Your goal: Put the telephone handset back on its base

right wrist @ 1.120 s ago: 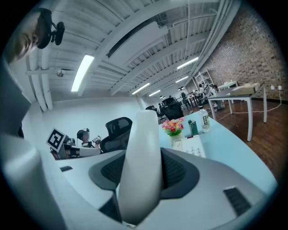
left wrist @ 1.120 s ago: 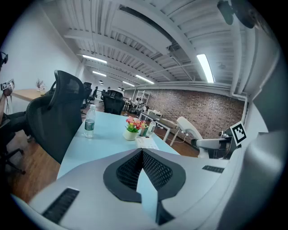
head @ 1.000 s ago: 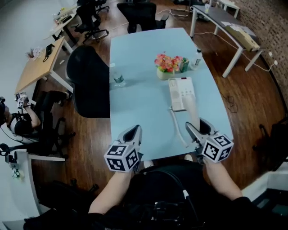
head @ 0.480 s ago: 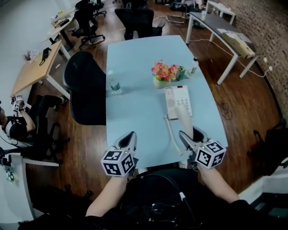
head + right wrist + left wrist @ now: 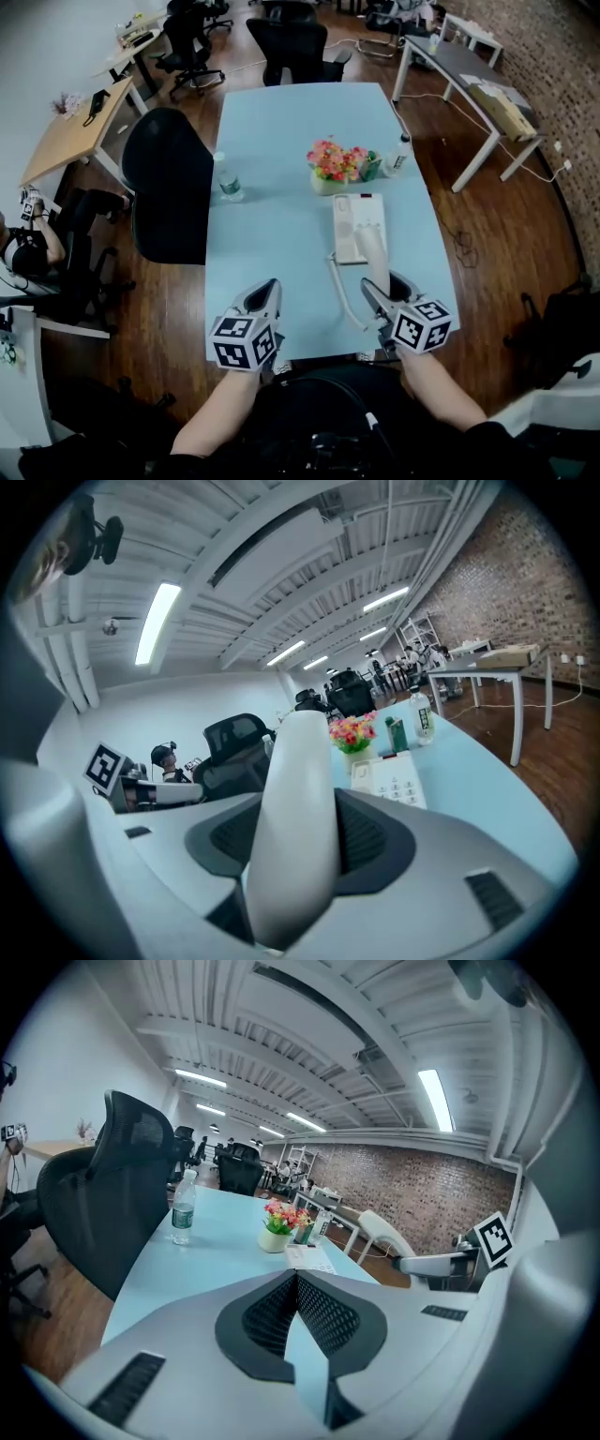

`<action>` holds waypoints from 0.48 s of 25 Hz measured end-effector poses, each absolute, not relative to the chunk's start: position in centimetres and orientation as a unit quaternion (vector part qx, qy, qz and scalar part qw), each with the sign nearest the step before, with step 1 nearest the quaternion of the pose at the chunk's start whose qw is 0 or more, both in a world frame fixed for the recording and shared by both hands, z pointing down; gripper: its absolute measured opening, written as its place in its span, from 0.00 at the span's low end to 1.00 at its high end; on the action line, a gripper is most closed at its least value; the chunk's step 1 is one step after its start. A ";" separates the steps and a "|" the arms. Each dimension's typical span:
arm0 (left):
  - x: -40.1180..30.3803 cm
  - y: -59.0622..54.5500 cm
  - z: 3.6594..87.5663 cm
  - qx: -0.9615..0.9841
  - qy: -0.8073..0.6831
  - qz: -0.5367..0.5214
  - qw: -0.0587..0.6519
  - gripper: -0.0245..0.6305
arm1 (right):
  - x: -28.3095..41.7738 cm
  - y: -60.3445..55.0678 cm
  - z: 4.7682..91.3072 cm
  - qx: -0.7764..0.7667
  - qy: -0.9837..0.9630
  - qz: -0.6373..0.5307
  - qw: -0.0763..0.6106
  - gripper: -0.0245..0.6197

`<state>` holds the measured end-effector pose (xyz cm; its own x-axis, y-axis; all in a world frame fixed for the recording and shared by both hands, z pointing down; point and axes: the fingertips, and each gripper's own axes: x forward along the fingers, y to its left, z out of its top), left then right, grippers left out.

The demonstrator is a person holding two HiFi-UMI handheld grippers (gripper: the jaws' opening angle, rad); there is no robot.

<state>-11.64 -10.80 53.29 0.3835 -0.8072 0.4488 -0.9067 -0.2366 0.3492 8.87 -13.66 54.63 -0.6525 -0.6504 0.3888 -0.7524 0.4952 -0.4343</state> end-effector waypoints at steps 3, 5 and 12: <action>-11.4 -10.6 53.4 0.781 -0.550 0.087 0.283 0.03 | 8.7 -15.9 57.2 0.423 -0.846 0.309 0.105 0.41; -11.7 -10.4 53.7 0.779 -0.552 0.089 0.285 0.03 | 8.4 -18.0 59.1 0.440 -0.833 0.316 0.116 0.41; -14.2 -9.3 54.9 0.765 -0.564 0.091 0.298 0.03 | 7.1 -25.8 63.9 0.498 -0.797 0.307 0.153 0.41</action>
